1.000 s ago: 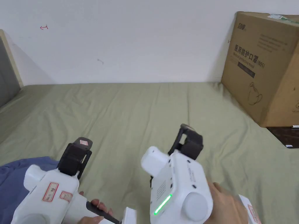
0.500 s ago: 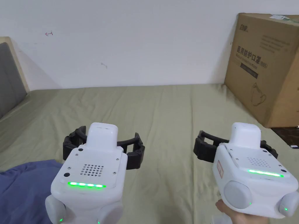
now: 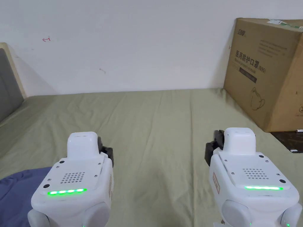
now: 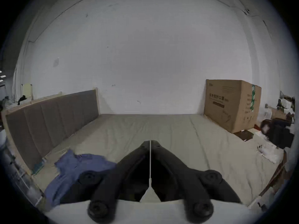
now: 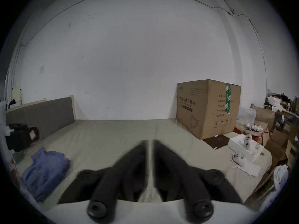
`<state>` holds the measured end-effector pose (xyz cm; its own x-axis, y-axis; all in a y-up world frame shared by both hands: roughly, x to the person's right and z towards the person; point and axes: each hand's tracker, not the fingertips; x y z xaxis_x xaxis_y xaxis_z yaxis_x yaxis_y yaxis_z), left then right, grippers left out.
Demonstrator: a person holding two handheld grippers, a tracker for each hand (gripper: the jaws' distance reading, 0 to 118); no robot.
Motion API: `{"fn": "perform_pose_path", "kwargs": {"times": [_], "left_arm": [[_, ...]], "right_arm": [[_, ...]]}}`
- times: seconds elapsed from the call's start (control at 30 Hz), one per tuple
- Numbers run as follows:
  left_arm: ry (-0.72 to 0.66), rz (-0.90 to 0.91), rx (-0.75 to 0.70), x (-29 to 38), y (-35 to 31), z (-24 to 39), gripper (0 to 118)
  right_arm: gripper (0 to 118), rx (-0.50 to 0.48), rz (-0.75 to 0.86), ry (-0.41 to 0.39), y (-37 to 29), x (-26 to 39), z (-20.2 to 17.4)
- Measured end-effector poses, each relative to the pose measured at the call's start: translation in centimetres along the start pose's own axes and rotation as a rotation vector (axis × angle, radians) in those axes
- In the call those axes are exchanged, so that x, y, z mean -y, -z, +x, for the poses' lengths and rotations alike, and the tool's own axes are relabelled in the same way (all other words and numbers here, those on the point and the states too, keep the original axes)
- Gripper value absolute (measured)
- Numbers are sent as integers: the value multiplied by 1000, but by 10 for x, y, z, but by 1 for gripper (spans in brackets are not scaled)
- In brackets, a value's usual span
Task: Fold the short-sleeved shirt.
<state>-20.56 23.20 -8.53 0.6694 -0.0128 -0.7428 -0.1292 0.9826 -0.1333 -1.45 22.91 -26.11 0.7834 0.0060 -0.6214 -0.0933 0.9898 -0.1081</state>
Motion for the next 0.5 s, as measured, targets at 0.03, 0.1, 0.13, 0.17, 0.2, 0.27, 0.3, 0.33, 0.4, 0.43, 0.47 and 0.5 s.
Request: {"fn": "perform_pose_path", "kwargs": {"times": [0.03,0.1,0.13,0.17,0.2,0.27,0.3,0.33,0.4,0.43,0.47,0.5], "left_arm": [[10,6,18,3,-1,0,0],[26,0,54,4,-1,-1,0],[31,-7,52,1,0,1,0],[32,-5,53,1,0,2,0],[33,-3,66,1,0,2,0],[37,-4,68,-1,1,3,0],[39,-3,70,-1,1,2,0],[38,-2,69,-1,2,2,0],[27,-7,68,-4,3,-4,0],[13,-5,61,-5,2,-8,0],[3,-9,55,-7,1,-13,0],[-3,-9,49,-7,-1,-19,0]], "right_arm": [[4,24,5,6,0,3,1],[3,-38,-18,49,3,3,5],[3,-37,-21,45,4,5,4],[2,-24,-37,29,6,5,0],[0,-21,-32,17,7,6,1],[0,-29,-39,20,7,6,0],[0,-38,-42,30,7,6,0],[0,-55,-46,35,8,5,1],[0,-56,-50,22,10,4,-3],[0,-72,-52,13,11,3,-5],[0,-107,-46,14,12,1,-6],[0,-155,-46,17,13,-1,-9]]}}
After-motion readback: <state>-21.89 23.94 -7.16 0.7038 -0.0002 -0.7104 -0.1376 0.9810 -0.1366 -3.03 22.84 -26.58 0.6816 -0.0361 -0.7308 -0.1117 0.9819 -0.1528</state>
